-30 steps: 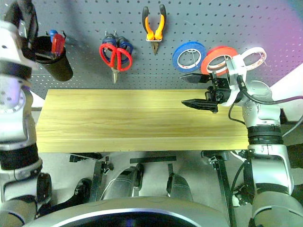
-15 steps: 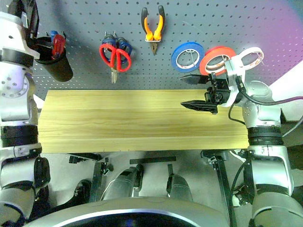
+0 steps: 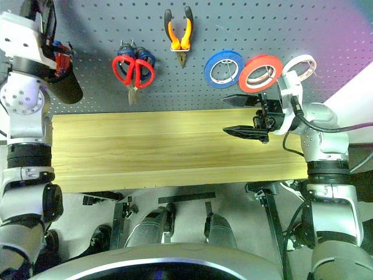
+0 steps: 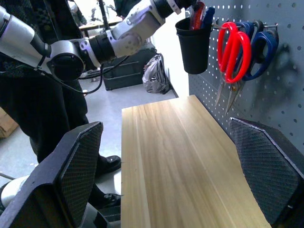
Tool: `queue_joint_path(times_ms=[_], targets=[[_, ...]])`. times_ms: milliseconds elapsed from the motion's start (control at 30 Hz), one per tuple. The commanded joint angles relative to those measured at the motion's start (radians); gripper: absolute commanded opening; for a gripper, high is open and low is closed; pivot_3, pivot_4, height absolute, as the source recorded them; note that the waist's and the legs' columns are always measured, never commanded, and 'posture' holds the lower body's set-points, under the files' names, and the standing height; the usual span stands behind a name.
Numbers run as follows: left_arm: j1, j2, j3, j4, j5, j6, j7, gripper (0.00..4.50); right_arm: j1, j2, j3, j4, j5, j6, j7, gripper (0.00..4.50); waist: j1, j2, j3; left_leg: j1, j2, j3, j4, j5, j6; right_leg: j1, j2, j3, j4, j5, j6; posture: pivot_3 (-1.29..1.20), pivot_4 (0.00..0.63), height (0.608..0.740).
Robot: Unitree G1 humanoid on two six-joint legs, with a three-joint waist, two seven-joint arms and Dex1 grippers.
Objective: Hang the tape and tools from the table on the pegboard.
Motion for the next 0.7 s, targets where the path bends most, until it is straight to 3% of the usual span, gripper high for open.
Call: queue_joint_path(times_ms=[33,367,700], targets=[[0.011,0.013,0.014,-0.011,0.003,-0.037,0.018,0.62,0.01,-0.025,-0.031,-0.044,0.006,0.01,-0.002,4.5,-0.001,0.0,0.0,0.0,0.0,0.0,0.0,0.0,0.0,0.0,0.0,0.0,0.0,0.0,0.0,0.0,0.237,0.74],[0.075,0.024,0.034,-0.085,-0.016,-0.009,0.02,0.62,0.013,-0.034,-0.032,-0.048,0.004,0.015,-0.005,4.5,0.002,0.0,0.0,0.0,-0.001,0.0,0.0,0.0,0.001,0.0,-0.002,0.0,0.0,0.0,0.0,0.0,0.237,0.74],[0.225,0.04,0.098,-0.276,-0.044,0.098,0.027,0.62,0.001,-0.035,-0.032,-0.022,-0.006,0.007,0.002,4.5,-0.019,0.0,0.0,0.0,-0.001,0.0,0.0,-0.001,0.001,0.0,-0.002,0.0,0.0,0.0,0.0,0.02,0.241,0.74]])
